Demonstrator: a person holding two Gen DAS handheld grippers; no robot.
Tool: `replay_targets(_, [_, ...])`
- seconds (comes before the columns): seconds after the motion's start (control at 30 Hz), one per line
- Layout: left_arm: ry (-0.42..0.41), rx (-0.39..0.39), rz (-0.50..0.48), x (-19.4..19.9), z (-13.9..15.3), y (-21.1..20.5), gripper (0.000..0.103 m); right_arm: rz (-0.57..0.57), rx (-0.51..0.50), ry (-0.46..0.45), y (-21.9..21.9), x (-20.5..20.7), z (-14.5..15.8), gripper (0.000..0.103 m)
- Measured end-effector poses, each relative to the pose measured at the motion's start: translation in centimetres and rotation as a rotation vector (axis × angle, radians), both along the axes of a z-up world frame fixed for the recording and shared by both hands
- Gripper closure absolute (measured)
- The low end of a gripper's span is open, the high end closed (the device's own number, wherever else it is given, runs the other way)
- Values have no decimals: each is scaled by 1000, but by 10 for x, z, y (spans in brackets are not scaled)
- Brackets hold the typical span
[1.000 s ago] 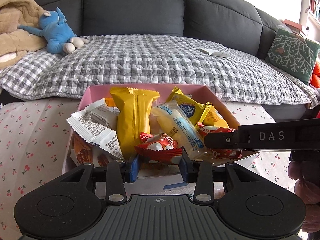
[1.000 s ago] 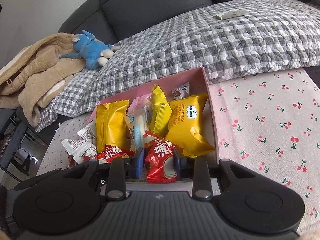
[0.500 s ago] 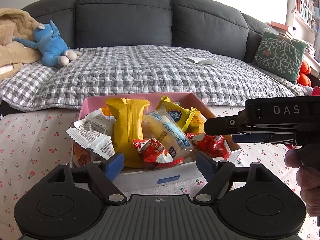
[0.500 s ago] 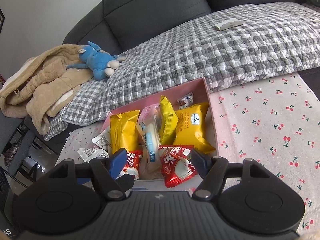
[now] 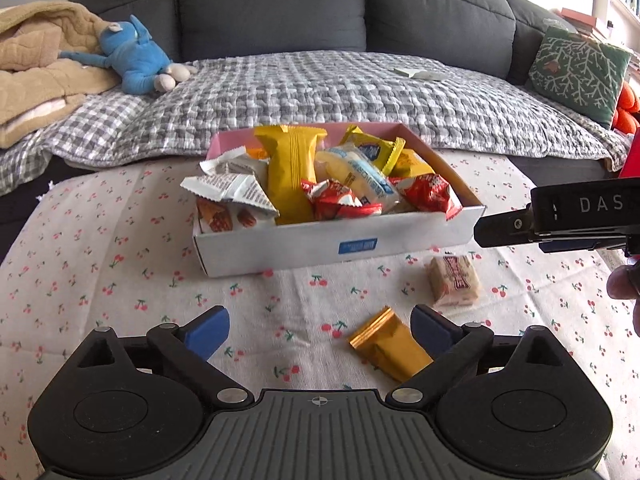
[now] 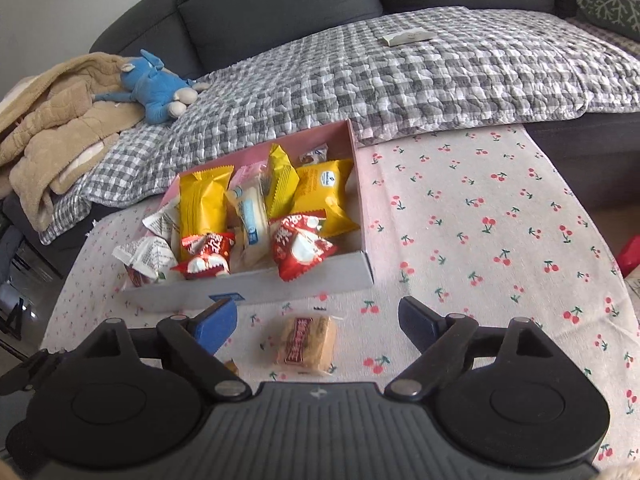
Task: Organize snacks
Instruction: 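Move the left tool to the yellow bar while the right tool approaches the square cake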
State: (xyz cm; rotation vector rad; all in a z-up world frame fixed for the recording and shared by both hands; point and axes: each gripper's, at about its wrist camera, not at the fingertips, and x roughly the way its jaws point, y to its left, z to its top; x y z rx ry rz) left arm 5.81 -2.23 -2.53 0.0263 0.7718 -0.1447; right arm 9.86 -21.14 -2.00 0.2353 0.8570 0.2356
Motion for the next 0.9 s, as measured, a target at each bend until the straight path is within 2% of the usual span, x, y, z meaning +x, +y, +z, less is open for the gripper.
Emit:
replay_targets(0.17, [62,-23,33,-9,-11,-13,4,9,-34,-1,-2,-13,-5,12])
replay_targets(0.3, [77,-48,39,-14,-14,-26,4,-9,-29,1,-14,-16,-8,11])
replay_targets(0.4, [59,-57,34,-15,-16,-34,4,-31,-9,-1,-26,-17,-6,11])
replay_targets(0.57, [30,-27,16,-16,-22,-43,4,-52,4,-5,-34,-17,-9,10])
replay_targets(0.73, [27,24,21,-16,-30,-37,7,-27,-42,-8,-28,-19,-15,10])
replay_targets(0.9, [30,17,91,-15,-31,-9,9,1,-71,-11,-20,-17,-19,10])
